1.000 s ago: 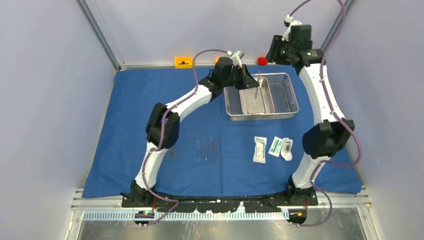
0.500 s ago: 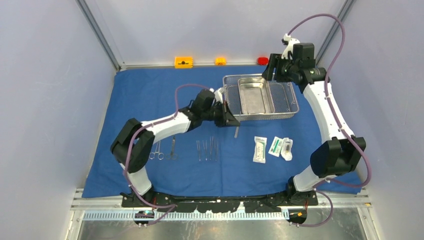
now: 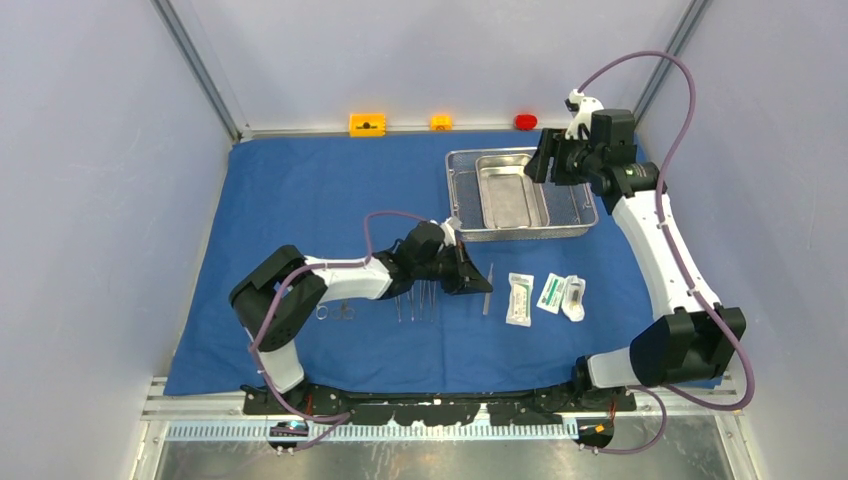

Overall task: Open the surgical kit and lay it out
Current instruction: Place the medical item in the surgical kit.

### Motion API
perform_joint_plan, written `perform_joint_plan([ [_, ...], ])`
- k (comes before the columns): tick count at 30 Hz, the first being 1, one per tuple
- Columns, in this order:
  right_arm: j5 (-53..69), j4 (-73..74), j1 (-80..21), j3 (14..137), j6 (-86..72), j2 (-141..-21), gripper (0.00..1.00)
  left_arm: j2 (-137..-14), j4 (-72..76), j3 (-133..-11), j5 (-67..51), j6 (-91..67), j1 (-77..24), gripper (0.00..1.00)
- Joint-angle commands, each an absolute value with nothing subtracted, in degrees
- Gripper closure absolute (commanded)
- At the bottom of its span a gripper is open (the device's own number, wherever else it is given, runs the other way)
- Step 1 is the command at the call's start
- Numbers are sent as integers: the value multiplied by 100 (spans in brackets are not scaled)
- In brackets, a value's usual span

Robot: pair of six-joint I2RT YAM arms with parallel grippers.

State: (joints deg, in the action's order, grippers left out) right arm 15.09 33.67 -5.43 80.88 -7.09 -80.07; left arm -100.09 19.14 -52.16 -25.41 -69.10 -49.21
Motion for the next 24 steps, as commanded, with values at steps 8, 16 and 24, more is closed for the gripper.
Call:
perform_joint_plan([
  [8,1390,2892,-515,7577,-513,-7446,31,-10051,1599,-5117,-1780,-6995,-4970,100],
  [16,1410,2798,-414,7322,-523,-7240,29,-9985,953,-5124,-1181,-6764,-4957,100],
  [24,1459,2753,-391,7254,-559,-7158,28,-10061,844,-5184,-951,-6592,-4921,100],
])
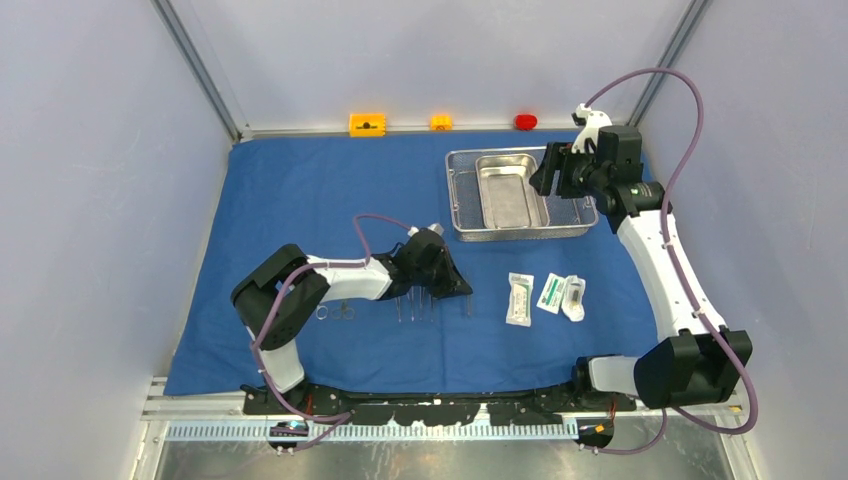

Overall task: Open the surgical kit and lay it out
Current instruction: Place the medical item in the surgical kit.

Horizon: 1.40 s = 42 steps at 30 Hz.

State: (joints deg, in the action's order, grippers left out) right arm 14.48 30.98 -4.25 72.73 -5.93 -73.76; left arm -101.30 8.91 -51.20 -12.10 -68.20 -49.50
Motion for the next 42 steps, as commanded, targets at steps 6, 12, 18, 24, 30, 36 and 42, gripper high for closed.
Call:
perform_joint_plan([
  [6,1475,2718,-386,7150,-555,-7170,28,-10180,837,-5273,-945,-6528,-4931,100],
  [12,1520,2719,-381,7154,-585,-7165,28,-10290,891,-5362,-921,-6516,-4997,100],
  [18,1469,2726,-364,7130,-579,-7137,28,-10410,879,-5515,-957,-6473,-5133,100],
  [24,1474,2750,-356,7127,-578,-7078,28,-10468,804,-5623,-913,-6454,-5186,99],
  [30,1485,2739,-349,7102,-596,-7060,28,-10442,736,-5528,-770,-6444,-5186,98],
  [36,1485,2721,-347,7086,-591,-7040,28,-10504,700,-5563,-743,-6412,-5186,98],
  [42,1485,2719,-338,7071,-587,-7043,28,-10614,614,-5594,-740,-6463,-5186,97],
])
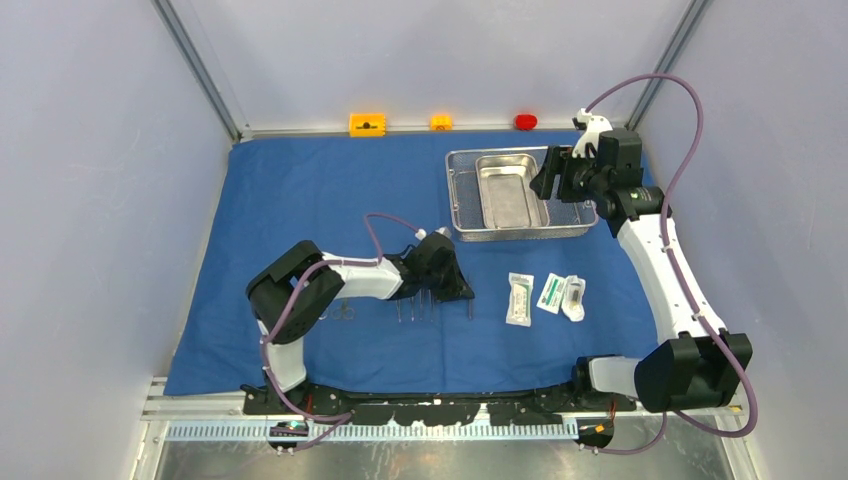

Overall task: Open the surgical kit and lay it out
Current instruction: Place the medical item in the surgical kit.

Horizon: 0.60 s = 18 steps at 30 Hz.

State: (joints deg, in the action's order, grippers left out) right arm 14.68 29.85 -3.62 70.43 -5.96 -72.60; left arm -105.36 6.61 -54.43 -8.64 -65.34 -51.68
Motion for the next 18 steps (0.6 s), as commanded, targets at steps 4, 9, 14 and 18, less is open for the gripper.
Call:
perform_joint_plan([
  [4,1488,2705,-334,7044,-589,-7064,28,-10659,523,-5624,-688,-6487,-5190,95],
  [9,1485,2691,-339,7031,-585,-7066,28,-10653,491,-5621,-651,-6503,-5207,94],
  [14,1494,2690,-335,7016,-588,-7049,28,-10693,482,-5670,-616,-6496,-5244,91],
  [18,1488,2694,-335,6981,-565,-7016,28,-10717,381,-5710,-588,-6497,-5280,88],
])
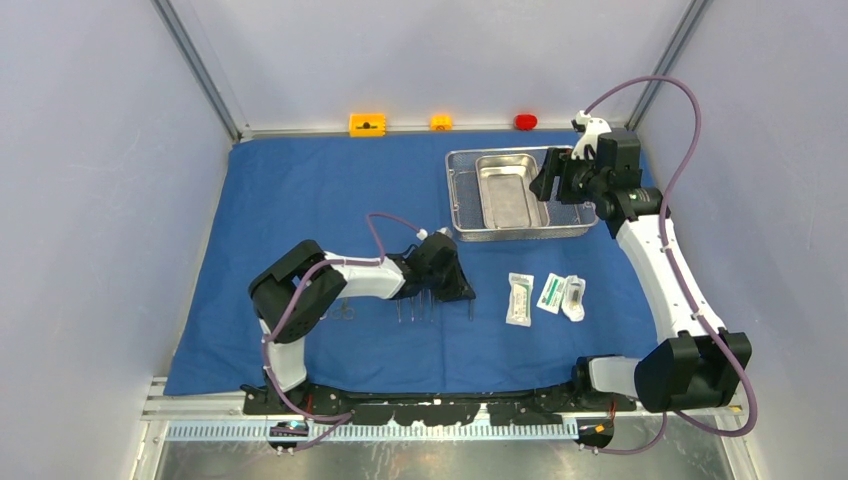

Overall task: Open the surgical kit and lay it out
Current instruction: Place the medical item in the surgical kit.

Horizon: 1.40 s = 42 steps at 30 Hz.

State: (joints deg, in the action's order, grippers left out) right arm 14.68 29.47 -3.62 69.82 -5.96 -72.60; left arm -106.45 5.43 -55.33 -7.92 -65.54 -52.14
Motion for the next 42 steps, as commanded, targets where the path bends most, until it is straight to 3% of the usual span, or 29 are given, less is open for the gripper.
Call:
perform_joint_plan([
  [1,1486,2690,-340,6979,-557,-7005,28,-10708,352,-5712,-575,-6495,-5294,87],
  [8,1485,2690,-329,6969,-567,-6996,28,-10605,64,-5721,-401,-6474,-5326,79],
  [32,1333,2744,-287,6944,-316,-7122,28,-10234,-556,-5811,-349,-6599,-5449,79],
  [42,1134,2880,-284,7136,-91,-7153,23,-10020,-734,-6121,-320,-6077,-5419,68],
])
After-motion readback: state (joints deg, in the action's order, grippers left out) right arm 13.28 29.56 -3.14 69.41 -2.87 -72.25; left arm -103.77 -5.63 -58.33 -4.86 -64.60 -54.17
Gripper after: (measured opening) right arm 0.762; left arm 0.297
